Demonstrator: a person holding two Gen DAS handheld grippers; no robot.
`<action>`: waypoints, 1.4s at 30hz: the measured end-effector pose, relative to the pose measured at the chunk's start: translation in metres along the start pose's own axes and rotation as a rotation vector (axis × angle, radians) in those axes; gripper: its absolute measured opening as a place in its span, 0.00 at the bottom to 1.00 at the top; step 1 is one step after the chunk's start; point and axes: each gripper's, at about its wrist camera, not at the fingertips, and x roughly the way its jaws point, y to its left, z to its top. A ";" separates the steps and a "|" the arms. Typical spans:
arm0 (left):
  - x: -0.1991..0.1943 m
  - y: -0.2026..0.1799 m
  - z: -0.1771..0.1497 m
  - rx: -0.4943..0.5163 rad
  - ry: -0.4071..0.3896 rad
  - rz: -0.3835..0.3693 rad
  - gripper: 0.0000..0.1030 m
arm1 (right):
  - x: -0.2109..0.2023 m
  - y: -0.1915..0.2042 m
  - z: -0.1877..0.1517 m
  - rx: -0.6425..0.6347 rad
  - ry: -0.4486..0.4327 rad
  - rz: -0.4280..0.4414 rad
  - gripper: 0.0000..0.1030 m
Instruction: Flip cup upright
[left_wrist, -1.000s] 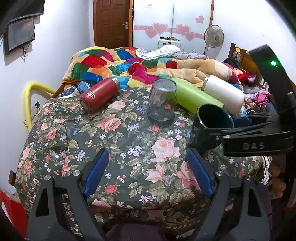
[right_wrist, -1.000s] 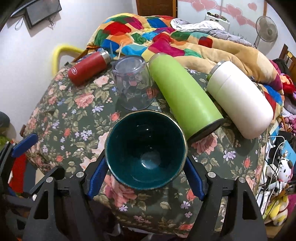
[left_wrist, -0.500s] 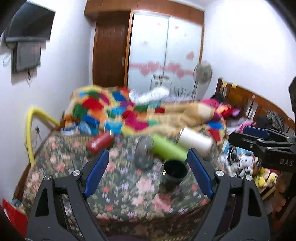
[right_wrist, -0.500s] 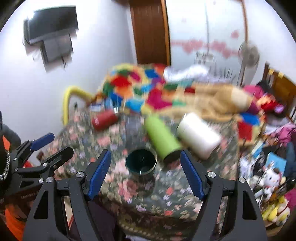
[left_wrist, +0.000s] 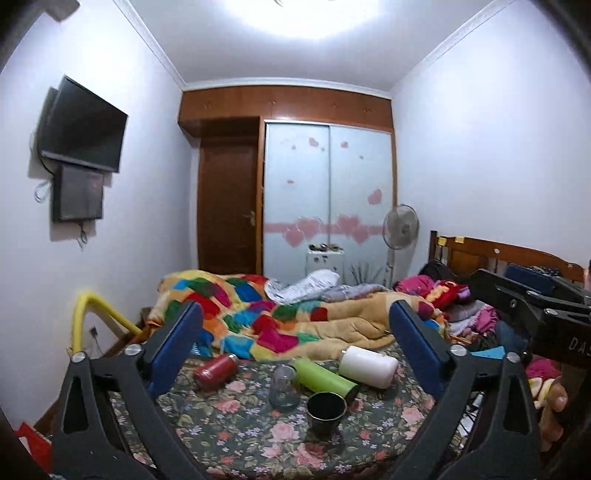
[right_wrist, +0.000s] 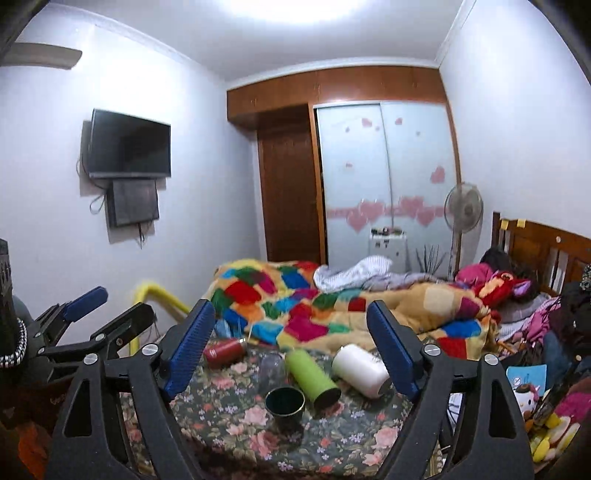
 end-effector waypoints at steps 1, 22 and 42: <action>-0.003 0.000 0.000 0.001 -0.005 0.015 1.00 | -0.001 0.001 -0.001 -0.002 -0.008 -0.008 0.88; -0.010 0.007 -0.012 -0.034 0.035 0.062 1.00 | -0.012 0.005 -0.018 -0.030 0.030 -0.029 1.00; -0.007 0.000 -0.019 -0.032 0.042 0.056 1.00 | -0.015 0.004 -0.019 -0.030 0.034 -0.028 1.00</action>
